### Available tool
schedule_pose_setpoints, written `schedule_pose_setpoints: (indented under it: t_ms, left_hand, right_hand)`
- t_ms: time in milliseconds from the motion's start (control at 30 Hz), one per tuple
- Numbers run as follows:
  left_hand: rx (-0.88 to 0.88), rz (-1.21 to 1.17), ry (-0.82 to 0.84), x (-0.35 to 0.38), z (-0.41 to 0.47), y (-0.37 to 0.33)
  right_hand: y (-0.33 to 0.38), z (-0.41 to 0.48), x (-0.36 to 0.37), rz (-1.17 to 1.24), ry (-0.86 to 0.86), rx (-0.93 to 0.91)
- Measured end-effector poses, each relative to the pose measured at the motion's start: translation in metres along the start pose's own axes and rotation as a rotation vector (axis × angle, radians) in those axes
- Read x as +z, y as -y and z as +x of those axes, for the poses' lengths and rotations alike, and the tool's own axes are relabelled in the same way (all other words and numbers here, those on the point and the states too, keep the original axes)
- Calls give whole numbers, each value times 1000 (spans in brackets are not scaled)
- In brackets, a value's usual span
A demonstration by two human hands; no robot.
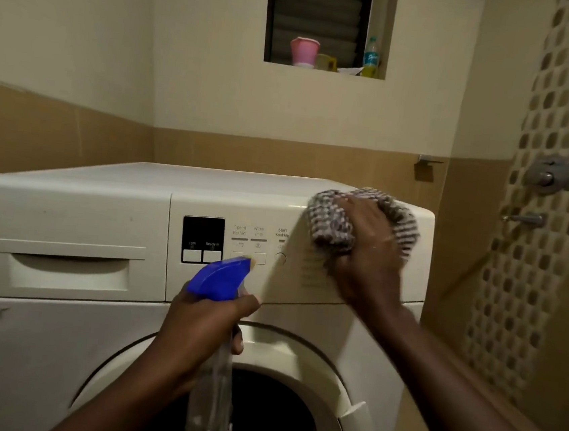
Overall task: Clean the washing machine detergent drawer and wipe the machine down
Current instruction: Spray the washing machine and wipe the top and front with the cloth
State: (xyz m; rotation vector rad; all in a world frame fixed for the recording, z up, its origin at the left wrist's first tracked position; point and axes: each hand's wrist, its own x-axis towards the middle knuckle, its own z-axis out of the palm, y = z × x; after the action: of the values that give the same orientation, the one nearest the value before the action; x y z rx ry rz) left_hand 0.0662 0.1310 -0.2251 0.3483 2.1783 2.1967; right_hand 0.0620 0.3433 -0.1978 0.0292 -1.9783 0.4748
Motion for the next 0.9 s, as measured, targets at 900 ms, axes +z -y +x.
schedule_pose_setpoints:
  t_ms: [900]
  left_hand:
    - [-8,70,121,32,0,1]
  right_hand:
    - [-65,-109,4,86,-155,96]
